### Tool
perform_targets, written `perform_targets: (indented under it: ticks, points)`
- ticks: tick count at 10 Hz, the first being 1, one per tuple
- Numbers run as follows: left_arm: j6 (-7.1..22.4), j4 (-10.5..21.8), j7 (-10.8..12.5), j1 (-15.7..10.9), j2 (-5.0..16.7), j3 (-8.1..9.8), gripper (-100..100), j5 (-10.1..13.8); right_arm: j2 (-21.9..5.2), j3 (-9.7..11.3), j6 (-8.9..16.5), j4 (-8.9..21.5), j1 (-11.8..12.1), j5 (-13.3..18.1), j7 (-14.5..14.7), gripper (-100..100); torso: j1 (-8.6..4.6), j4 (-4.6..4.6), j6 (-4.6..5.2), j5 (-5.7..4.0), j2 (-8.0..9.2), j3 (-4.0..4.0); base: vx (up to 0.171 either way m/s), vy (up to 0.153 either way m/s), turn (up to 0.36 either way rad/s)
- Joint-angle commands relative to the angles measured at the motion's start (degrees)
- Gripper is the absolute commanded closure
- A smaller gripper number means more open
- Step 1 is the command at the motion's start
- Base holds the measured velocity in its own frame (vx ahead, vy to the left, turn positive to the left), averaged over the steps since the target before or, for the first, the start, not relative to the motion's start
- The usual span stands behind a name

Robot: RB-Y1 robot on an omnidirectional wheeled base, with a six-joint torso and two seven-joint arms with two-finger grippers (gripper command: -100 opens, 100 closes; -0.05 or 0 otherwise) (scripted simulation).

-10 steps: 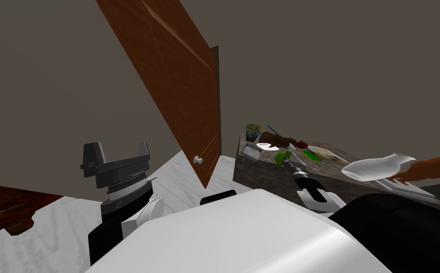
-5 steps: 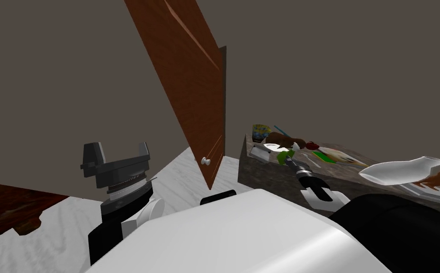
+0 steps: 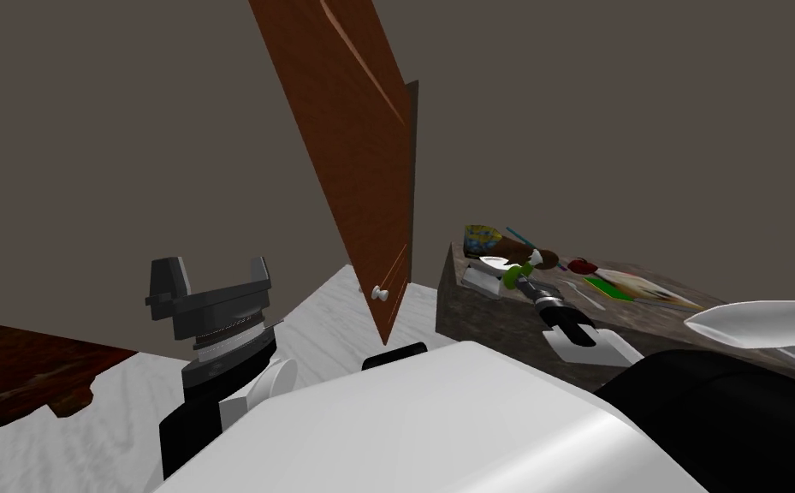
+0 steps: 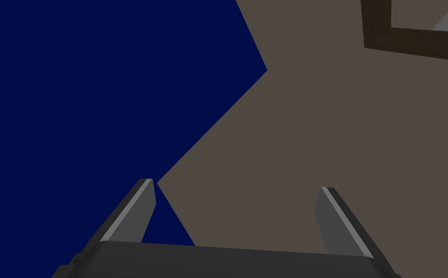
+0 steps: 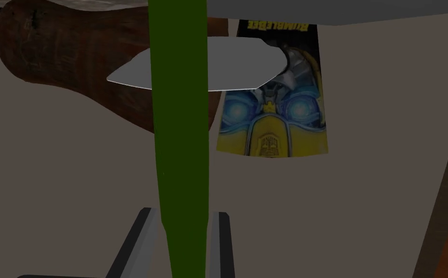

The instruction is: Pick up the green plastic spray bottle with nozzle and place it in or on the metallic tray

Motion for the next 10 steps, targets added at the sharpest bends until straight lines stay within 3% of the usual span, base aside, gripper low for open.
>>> perform_targets:
  ticks: [1,6,7,8,10]
  points:
    - [0.0,0.0,0.0,0.0,0.0,0.0,0,0.0,-1.22,0.06,1.89,-1.21,-0.47,0.32,-0.25,100,0.0,0.0,0.0,0.0,0.0,0.0,0.036,0.049,0.038]
    - [0.0,0.0,0.0,0.0,0.0,0.0,0,0.0,-5.22,-0.02,6.91,-2.6,-2.36,1.66,-0.79,100,0.26,0.04,-0.3,0.22,-0.19,-0.08,0.042,0.057,0.042]
    - [0.0,0.0,0.0,0.0,0.0,0.0,0,0.0,-4.74,-0.06,6.08,-2.1,-1.95,1.41,-0.81,100,0.29,0.06,-0.36,0.29,-0.22,-0.08,0.019,0.021,0.009]
    - [0.0,0.0,0.0,0.0,0.0,0.0,0,0.0,-4.84,-0.07,6.27,-2.12,-2.02,1.45,-0.82,-100,0.22,0.07,-0.33,0.26,-0.16,-0.05,0.0,0.0,0.0]
    - [0.0,0.0,0.0,0.0,0.0,0.0,0,0.0,-4.83,-0.06,6.25,-2.13,-2.02,1.44,-0.81,-100,0.12,0.09,-0.32,0.24,-0.06,0.01,0.0,0.0,0.0]
